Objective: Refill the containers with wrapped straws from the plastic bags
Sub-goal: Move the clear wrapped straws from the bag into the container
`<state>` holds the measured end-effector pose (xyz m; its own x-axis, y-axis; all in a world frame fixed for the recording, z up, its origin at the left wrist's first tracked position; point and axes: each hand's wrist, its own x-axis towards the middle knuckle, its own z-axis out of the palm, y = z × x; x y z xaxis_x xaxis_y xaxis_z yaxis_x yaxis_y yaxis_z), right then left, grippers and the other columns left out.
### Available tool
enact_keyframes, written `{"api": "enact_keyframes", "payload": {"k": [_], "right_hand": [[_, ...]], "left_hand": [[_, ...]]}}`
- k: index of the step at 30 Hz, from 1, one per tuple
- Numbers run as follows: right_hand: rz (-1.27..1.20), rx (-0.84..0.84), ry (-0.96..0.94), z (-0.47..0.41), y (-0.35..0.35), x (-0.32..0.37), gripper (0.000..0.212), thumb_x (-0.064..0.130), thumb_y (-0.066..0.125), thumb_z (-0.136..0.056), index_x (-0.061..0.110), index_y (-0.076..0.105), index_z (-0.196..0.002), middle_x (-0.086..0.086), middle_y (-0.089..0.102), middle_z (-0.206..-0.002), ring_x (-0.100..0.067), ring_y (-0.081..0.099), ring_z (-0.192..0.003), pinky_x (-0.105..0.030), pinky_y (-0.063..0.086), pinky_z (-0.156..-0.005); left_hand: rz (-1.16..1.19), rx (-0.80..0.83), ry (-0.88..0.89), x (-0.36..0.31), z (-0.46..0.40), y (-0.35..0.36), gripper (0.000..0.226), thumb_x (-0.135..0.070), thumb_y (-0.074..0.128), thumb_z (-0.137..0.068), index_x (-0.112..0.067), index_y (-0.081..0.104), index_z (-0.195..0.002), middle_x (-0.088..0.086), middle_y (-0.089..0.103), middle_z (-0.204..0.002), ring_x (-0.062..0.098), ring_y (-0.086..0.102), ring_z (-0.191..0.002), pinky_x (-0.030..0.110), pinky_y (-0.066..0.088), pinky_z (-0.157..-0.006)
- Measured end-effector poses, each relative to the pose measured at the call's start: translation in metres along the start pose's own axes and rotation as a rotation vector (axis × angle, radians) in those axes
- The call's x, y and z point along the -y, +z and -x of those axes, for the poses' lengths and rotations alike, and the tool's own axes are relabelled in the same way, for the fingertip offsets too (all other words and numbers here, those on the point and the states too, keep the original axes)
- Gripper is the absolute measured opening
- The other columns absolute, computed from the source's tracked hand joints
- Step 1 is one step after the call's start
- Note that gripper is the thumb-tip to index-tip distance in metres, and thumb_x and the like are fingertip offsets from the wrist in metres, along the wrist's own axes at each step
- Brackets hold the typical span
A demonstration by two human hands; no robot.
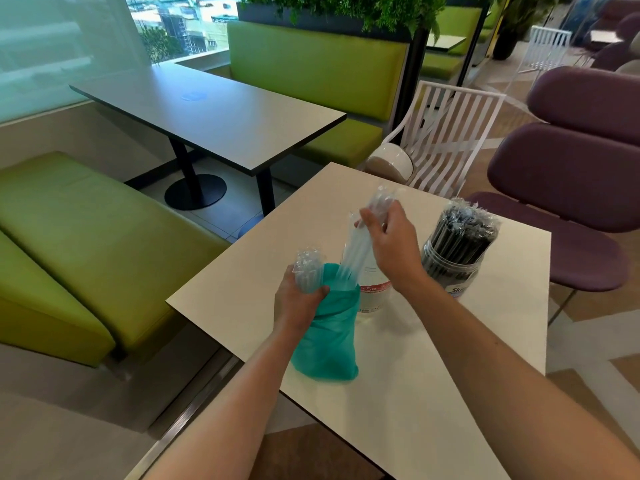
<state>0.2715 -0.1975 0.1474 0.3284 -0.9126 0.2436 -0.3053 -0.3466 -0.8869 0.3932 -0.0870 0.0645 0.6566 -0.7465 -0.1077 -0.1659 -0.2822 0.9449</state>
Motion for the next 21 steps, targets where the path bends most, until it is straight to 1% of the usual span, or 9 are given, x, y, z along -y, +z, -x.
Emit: {"api": "enact_keyframes", "payload": {"k": [2,5,7,10,12,15,16,19,21], "right_hand": [[0.018,-0.075,-0.045,-0.009,-0.010,0.011,0.032,0.044,0.050,-0.097,0.016,0.046,-0.113,0.005,0.065,-0.089,-0.006,0.062,-0.075,-0.023,0.054,-0.063],[0.068,-0.203,-0.117,-0.020,-0.022,0.025,0.028,0.041,0.051,-0.098,0.015,0.043,-0.105,0.015,0.044,-0.072,0.005,0.047,-0.061,-0.011,0.041,-0.054],[0.085,-0.265,-0.161,-0.025,-0.030,0.032,0.028,0.039,0.050,-0.099,0.012,0.043,-0.101,0.014,0.039,-0.067,0.005,0.043,-0.055,-0.014,0.037,-0.051],[0.118,-0.304,-0.220,-0.029,-0.034,0.037,0.033,0.040,0.048,-0.100,0.007,0.046,-0.105,0.012,0.039,-0.065,0.000,0.041,-0.052,-0.017,0.033,-0.050],[0.174,-0.292,-0.259,-0.025,-0.032,0.038,0.036,0.041,0.046,-0.100,0.006,0.046,-0.111,0.012,0.043,-0.072,-0.001,0.042,-0.056,-0.011,0.034,-0.051],[0.259,-0.256,-0.300,-0.015,-0.026,0.037,0.038,0.041,0.044,-0.101,0.007,0.044,-0.119,-0.004,0.056,-0.092,-0.002,0.046,-0.067,-0.005,0.035,-0.055],[0.266,-0.248,-0.299,-0.013,-0.025,0.036,0.040,0.041,0.043,-0.101,0.007,0.043,-0.123,-0.008,0.060,-0.101,-0.004,0.052,-0.073,-0.006,0.038,-0.061],[0.271,-0.195,-0.266,-0.010,-0.020,0.032,0.047,0.042,0.042,-0.101,0.009,0.037,-0.134,-0.010,0.061,-0.123,-0.020,0.063,-0.101,-0.026,0.053,-0.081],[0.265,-0.133,-0.197,-0.012,-0.016,0.027,0.049,0.042,0.045,-0.100,0.011,0.037,-0.137,-0.009,0.057,-0.133,-0.024,0.060,-0.114,-0.030,0.049,-0.092]], "left_hand": [[0.003,-0.008,0.000,-0.001,0.000,0.001,0.060,-0.024,0.079,-0.080,-0.021,0.048,-0.130,-0.006,0.057,-0.108,0.017,0.057,-0.097,0.026,0.045,-0.079],[0.004,-0.019,-0.006,0.000,-0.001,0.000,0.050,-0.023,0.079,-0.079,-0.026,0.049,-0.119,-0.005,0.059,-0.105,0.017,0.059,-0.093,0.024,0.048,-0.074],[-0.013,-0.026,-0.010,0.001,-0.002,0.001,0.047,-0.024,0.078,-0.078,-0.030,0.046,-0.112,-0.003,0.060,-0.105,0.018,0.060,-0.093,0.029,0.052,-0.077],[-0.021,-0.024,-0.024,0.000,-0.002,0.001,0.047,-0.025,0.078,-0.078,-0.030,0.046,-0.112,-0.003,0.059,-0.105,0.019,0.060,-0.094,0.032,0.053,-0.081],[-0.025,-0.019,-0.026,0.000,-0.002,0.002,0.048,-0.025,0.078,-0.079,-0.028,0.047,-0.115,-0.003,0.059,-0.106,0.019,0.060,-0.095,0.033,0.054,-0.083],[-0.037,-0.018,-0.033,0.001,-0.003,0.002,0.050,-0.026,0.078,-0.079,-0.027,0.047,-0.118,-0.002,0.060,-0.110,0.021,0.061,-0.098,0.037,0.055,-0.088],[-0.033,-0.019,-0.038,0.002,-0.003,0.002,0.050,-0.026,0.078,-0.079,-0.027,0.047,-0.118,-0.002,0.060,-0.110,0.021,0.061,-0.099,0.037,0.055,-0.088],[-0.036,-0.022,-0.041,0.003,-0.004,0.001,0.053,-0.027,0.079,-0.079,-0.024,0.048,-0.122,-0.002,0.059,-0.111,0.022,0.060,-0.099,0.037,0.055,-0.088],[-0.041,-0.024,-0.041,0.004,-0.005,0.000,0.050,-0.027,0.079,-0.078,-0.027,0.047,-0.117,-0.002,0.059,-0.110,0.022,0.060,-0.099,0.037,0.055,-0.088]]}}
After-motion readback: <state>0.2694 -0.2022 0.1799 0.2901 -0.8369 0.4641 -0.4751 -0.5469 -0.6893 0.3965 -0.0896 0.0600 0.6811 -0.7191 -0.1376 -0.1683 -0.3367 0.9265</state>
